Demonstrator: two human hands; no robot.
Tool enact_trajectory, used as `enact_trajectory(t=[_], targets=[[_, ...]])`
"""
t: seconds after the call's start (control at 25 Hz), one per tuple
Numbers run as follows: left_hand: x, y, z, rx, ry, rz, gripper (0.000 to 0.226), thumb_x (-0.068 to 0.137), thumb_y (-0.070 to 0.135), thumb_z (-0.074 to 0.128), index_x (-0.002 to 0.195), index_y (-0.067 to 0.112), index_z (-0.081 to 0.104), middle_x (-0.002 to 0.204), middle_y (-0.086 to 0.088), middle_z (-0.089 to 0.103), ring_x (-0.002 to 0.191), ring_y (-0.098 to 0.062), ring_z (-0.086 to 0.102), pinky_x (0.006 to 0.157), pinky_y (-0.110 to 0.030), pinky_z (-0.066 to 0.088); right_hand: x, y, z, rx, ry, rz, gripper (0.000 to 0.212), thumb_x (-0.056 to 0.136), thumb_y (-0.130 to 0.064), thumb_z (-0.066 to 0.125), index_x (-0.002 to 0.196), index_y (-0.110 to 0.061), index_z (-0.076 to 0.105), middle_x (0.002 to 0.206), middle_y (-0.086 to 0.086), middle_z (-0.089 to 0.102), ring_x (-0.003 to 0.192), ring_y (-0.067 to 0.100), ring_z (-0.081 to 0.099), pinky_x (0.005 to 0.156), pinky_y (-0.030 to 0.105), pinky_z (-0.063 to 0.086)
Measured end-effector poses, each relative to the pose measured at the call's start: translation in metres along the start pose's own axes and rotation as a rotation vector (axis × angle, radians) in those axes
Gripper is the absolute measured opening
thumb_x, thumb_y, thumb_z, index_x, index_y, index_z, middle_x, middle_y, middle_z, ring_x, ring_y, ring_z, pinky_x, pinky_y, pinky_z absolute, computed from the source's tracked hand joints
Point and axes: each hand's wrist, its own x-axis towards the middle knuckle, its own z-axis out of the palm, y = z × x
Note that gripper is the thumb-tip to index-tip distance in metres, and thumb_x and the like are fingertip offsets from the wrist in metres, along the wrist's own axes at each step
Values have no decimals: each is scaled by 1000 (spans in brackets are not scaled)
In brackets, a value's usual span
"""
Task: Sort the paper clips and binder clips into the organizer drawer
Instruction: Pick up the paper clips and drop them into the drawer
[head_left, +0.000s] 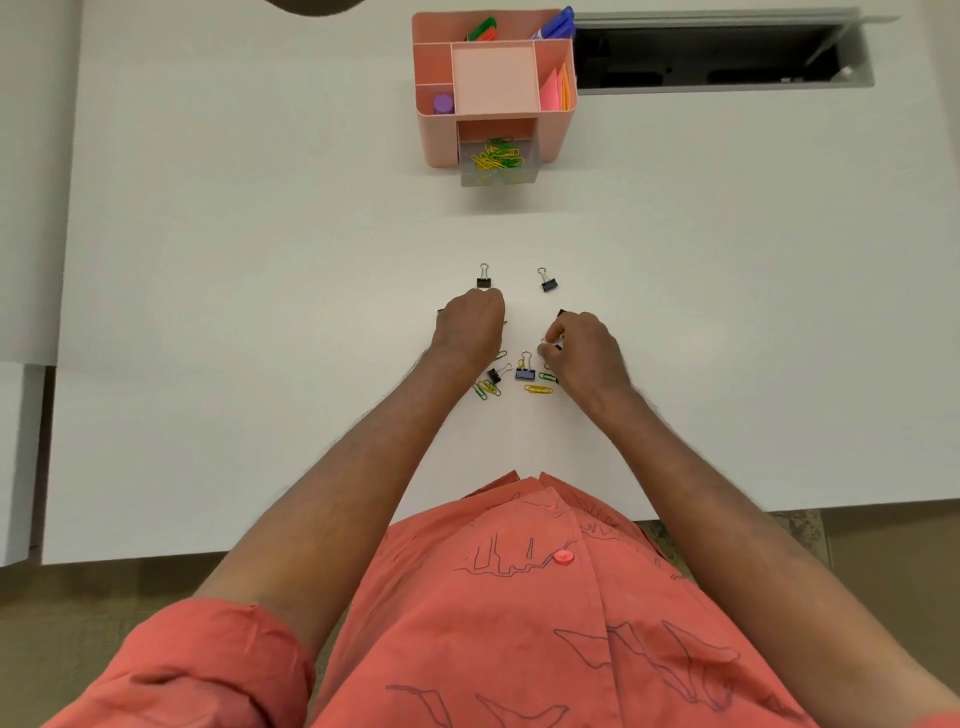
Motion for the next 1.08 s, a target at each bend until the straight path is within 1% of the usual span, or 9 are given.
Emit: enact_trajectory(t=[0.2,0.36,0.48,0.56,0.64,0.72,0.8,0.92,1.08], targets=[[-2,4,-2,-17,-35,-62,19,82,-10,53,80,8,52,89,-15,65,70,-31,53,59,-32,38,5,-11,-1,-66,-39,-7,12,89,-11,64,87,-5,74,98,11,74,86,32,69,71,36,56],[-5,4,-1,-30,-52,-62,32,80,-10,54,62,10,37,87,-13,58,68,-31,53,57,-33,37,6,-14,-5,-69,-24,-40,11,89,-19,62,90,-9,65,100,6,60,84,27,62,72,38,53],[-8,-2,4,-83,-16,-57,13,85,-6,53,81,4,60,105,-14,58,80,-33,57,61,-37,43,20,-26,-23,338,-24,50,13,86,-22,66,87,-9,66,88,1,65,77,17,61,66,29,48],[-10,-9,6,-165,16,-52,22,87,-2,51,96,7,69,107,-10,61,93,-33,62,71,-40,53,41,-42,-46,722,-94,148,8,91,-16,64,89,-8,64,85,4,70,74,16,66,67,29,55],[-11,-15,2,-307,50,-68,24,90,5,52,99,13,73,105,-4,69,97,-29,65,79,-41,56,70,-61,-74,884,-94,101,6,93,-5,62,92,-11,62,85,7,70,74,17,69,70,28,60],[-6,-22,-13,-457,122,-105,20,93,13,57,100,17,76,105,1,74,97,-22,68,81,-39,57,103,-84,-97,716,30,-62,15,90,-1,63,93,-16,64,87,4,69,79,16,69,74,27,61],[4,-28,-35,-540,226,-130,15,93,22,62,100,23,76,103,8,75,95,-15,69,80,-35,57,131,-106,-110,354,160,-246,17,91,-4,62,98,-18,68,97,0,69,91,14,67,78,24,58],[32,-35,-73,-570,387,-132,13,91,27,64,99,28,74,100,13,73,92,-9,67,78,-31,55,157,-127,-111,-29,140,-385,22,96,-1,54,109,-14,67,112,7,70,102,24,66,88,41,58],[79,-41,-111,-494,474,-124,15,90,28,63,101,32,73,105,14,71,96,-11,66,76,-30,52,160,-125,-105,-65,150,-430,23,97,-1,48,109,-10,65,108,12,71,98,30,66,84,48,56]])
